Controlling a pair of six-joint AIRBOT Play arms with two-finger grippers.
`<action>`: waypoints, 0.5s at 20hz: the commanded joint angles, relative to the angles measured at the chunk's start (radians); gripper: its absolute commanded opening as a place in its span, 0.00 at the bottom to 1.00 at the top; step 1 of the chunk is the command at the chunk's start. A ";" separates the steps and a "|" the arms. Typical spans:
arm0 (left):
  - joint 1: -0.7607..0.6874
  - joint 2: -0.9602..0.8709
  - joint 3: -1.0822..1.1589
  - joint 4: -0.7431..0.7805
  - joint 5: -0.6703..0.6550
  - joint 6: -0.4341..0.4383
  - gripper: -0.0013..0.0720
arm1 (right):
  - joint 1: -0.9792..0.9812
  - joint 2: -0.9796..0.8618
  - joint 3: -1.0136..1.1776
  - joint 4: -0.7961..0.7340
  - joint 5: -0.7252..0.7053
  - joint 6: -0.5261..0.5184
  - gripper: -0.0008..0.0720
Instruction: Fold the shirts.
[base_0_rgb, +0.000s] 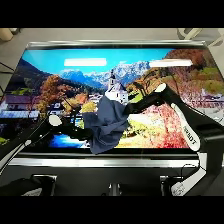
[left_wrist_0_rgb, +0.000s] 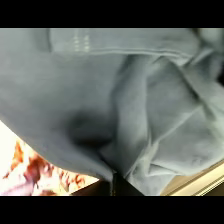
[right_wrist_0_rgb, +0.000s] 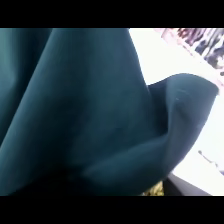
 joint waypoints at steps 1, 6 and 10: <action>0.002 0.065 0.007 0.051 0.011 0.001 0.05 | 0.024 -0.027 0.013 0.037 0.002 0.018 0.03; 0.072 0.323 0.293 0.442 -0.001 -0.061 0.05 | -0.129 0.206 0.253 -0.047 0.093 -0.093 0.04; 0.196 0.520 0.715 0.523 0.084 -0.101 0.05 | -0.268 0.538 0.469 -0.069 0.048 -0.094 0.04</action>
